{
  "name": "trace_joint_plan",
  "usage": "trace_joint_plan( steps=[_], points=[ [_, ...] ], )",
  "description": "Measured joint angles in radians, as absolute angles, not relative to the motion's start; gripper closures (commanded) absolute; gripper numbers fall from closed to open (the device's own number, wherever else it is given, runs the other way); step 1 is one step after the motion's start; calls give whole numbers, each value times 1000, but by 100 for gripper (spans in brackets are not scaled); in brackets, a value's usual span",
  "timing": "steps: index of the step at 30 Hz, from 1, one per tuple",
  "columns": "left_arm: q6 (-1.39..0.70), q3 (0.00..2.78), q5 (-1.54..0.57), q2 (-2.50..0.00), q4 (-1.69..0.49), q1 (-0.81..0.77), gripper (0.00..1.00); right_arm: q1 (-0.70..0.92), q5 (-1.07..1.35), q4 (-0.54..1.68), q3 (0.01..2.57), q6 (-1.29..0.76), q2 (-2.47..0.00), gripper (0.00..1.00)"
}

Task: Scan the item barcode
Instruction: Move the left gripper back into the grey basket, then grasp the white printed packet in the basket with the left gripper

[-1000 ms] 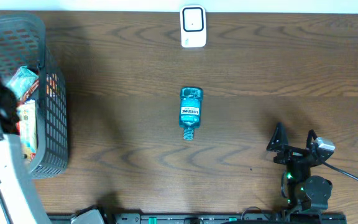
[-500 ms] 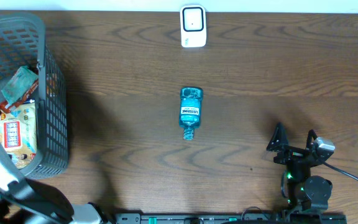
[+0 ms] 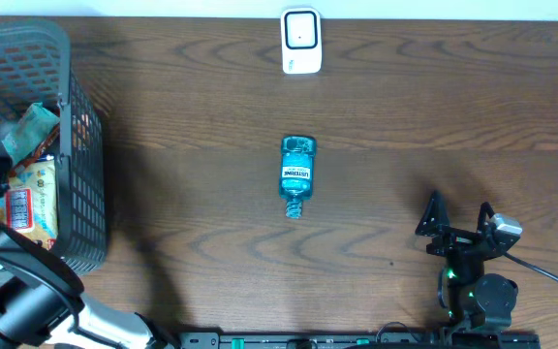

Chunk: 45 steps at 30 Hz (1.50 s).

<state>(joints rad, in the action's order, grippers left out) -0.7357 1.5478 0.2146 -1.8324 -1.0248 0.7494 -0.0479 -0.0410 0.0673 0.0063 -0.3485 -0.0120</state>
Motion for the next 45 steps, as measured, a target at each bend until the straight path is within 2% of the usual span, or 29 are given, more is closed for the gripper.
trace_joint_plan(
  steps=[12, 19, 20, 24, 26, 38, 45],
  points=[
    [-729, 1499, 147, -1929, -1000, 751, 2, -48, -41, 67, 6, -348, -12, 1],
    [-729, 1374, 137, -1912, -879, 750, 4, -48, -41, 67, 6, -348, -12, 1],
    [-729, 1353, 136, -1901, -859, 750, 15, -48, -41, 67, 6, -348, -12, 1],
    [-731, 1281, 133, -1871, -779, 748, 74, -48, -41, 67, 6, -348, -12, 1],
    [-729, 1245, 139, -1857, -747, 745, 92, -48, -41, 67, 6, -348, -12, 1],
    [-704, 1179, 131, -1798, -685, 750, 93, -48, -41, 67, 6, -348, -12, 1],
    [-684, 1193, 19, -1611, -704, 756, 93, -48, -41, 67, 6, -348, -12, 1]
  ],
)
